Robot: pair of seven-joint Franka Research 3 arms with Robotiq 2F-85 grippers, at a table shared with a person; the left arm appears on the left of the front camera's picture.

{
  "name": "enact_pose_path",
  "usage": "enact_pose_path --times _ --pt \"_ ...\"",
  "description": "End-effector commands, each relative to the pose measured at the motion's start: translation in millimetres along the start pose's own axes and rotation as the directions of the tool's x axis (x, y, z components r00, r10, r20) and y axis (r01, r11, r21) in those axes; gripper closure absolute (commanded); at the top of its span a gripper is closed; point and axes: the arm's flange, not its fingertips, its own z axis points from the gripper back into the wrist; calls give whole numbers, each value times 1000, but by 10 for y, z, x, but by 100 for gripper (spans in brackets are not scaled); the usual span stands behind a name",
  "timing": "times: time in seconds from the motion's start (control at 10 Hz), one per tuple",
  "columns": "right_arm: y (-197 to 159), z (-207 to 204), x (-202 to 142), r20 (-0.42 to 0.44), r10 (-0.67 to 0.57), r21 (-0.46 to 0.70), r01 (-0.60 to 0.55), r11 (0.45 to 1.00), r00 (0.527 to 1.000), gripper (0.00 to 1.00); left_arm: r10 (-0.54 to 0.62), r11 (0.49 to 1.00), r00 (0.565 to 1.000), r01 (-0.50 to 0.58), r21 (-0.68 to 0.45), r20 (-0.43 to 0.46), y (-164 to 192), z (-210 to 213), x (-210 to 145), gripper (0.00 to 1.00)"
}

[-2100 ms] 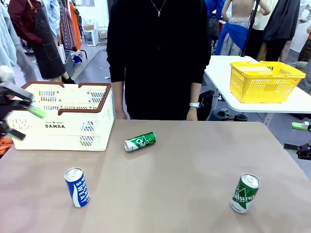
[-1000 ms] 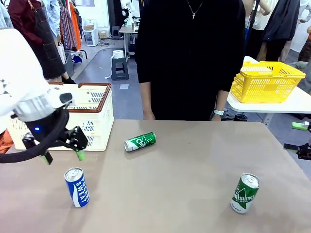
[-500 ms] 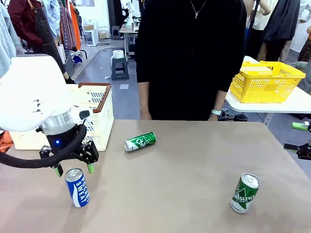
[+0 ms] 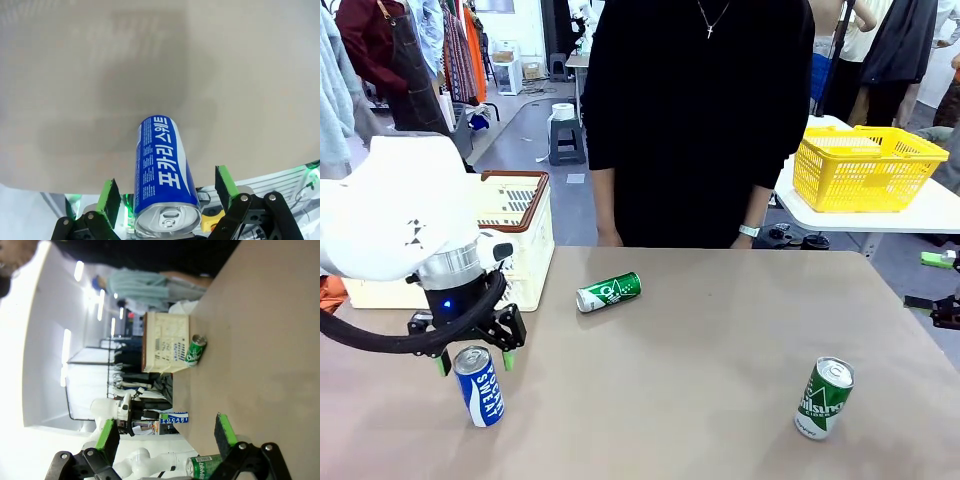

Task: Place the drinks into the Shopping basket.
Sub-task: Pick up one drink and place it into the Shopping basket.

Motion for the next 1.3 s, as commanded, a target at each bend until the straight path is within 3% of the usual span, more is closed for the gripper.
enact_pose_path --times 0.0,0.1,0.2,0.9,1.2 --pt "49 20 6 -12 -16 -7 16 1000 1000 0 18 999 1000 -18 38 8 104 -191 -235 0" --pt "49 20 6 -12 -16 -7 16 1000 1000 0 13 999 1000 -12 46 -13 103 -193 -237 60" --pt "49 20 6 -12 -16 -7 16 1000 1000 0 8 999 1000 -8 47 -11 96 -194 -242 100" --pt "49 20 6 -12 -16 -7 16 1000 1000 0 -26 999 1000 27 27 -12 117 -73 -249 100" --pt "49 20 6 -12 -16 -7 16 1000 1000 0 3 1000 990 0 -22 143 473 1092 -187 100"
